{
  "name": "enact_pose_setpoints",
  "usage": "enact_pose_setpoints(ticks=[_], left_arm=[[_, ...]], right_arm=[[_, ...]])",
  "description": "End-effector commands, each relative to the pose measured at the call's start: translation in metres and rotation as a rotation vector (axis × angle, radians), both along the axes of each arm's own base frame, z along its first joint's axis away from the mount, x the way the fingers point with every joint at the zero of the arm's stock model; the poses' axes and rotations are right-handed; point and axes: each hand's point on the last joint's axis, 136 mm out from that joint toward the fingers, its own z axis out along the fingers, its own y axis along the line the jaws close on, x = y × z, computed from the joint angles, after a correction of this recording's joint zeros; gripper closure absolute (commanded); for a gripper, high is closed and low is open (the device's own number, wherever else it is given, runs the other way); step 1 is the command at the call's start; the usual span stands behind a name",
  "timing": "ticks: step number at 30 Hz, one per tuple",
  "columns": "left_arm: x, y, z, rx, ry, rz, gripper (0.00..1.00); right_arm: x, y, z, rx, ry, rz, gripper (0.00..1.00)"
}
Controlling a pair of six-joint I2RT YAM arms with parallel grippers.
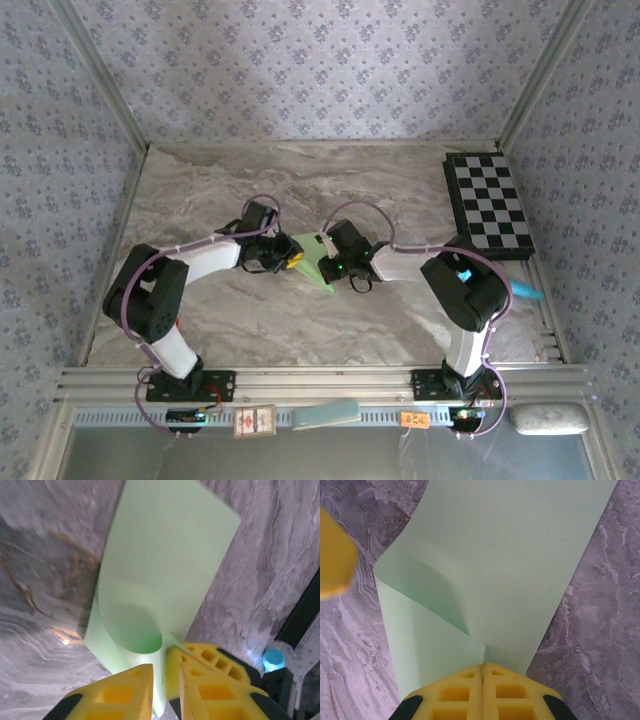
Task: Fold a paper plane with a square sheet of paper (pick it up from the middle)
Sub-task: Third fold the triangle at the center of the table.
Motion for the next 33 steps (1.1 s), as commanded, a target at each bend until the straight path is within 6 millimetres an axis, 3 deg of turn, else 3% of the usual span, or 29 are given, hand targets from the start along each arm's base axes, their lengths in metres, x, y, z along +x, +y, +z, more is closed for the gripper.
enact_pose_setpoints(ticks=[1,7,13,23,33], left_arm=[[0.008,-0.020,0.018,-0.111,-0.045,0.020,0.83],[0.008,-0.031,0.008,-0.109,-0.026,-0.002,0.88],[0.001,-0.030,-0.008,-0.084,0.010,-0.003,0.89],[-0.003,-0.040,-0.011,-0.107,0.020,-0.046,0.89],[-0.014,-0.031,-0.025,-0.056,0.046,-0.060,0.90]], right_arm=[[-0.004,-0.006,-0.014,-0.033,0.050,-0.011,1.00],[-0.004,-0.006,-0.014,-0.034,0.049,-0.013,1.00],[-0.003,-0.007,-0.014,-0.032,0.050,-0.018,1.00],[-0.002,-0.008,-0.016,-0.038,0.057,-0.021,1.00],[-0.002,-0.009,-0.018,-0.047,0.066,-0.028,1.00]])
